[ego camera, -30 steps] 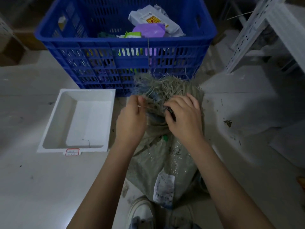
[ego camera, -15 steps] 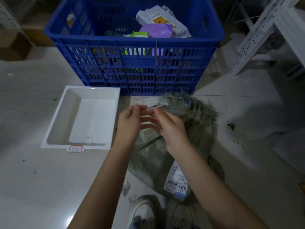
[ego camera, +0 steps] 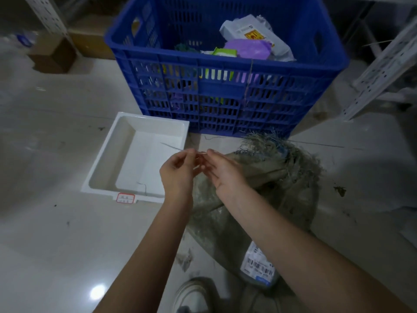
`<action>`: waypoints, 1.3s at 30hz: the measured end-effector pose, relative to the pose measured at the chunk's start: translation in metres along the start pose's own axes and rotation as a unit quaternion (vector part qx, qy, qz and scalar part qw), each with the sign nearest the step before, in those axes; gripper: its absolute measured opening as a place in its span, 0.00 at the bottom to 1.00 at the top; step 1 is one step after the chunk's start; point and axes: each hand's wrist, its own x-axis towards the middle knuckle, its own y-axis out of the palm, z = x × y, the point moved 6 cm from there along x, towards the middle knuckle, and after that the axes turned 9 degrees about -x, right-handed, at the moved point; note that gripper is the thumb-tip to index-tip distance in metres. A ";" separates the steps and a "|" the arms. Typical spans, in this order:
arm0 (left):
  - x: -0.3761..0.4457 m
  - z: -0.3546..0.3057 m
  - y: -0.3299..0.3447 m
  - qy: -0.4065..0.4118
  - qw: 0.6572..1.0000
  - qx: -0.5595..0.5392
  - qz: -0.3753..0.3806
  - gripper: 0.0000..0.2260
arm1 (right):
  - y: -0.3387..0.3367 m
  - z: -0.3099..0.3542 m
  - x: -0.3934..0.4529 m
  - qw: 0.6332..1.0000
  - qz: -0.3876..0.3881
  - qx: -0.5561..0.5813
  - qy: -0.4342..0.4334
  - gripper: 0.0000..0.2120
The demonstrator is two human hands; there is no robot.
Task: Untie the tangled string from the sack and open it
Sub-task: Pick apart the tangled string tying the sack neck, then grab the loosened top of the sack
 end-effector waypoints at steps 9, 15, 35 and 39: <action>0.073 0.019 -0.046 0.018 0.990 0.100 -0.101 0.12 | 0.063 -0.029 0.058 0.958 -0.065 -0.272 -0.063 0.07; 0.122 0.051 -0.083 -0.107 0.967 0.221 -0.074 0.13 | 0.078 -0.075 0.117 0.901 -0.076 -0.427 -0.020 0.07; 0.178 0.075 -0.140 -0.410 0.800 0.438 -0.003 0.09 | 0.127 -0.122 0.128 0.745 0.109 -0.645 0.129 0.10; 0.170 0.070 -0.130 -0.422 0.788 0.448 0.015 0.18 | 0.120 -0.114 0.125 0.843 0.074 -0.506 0.169 0.10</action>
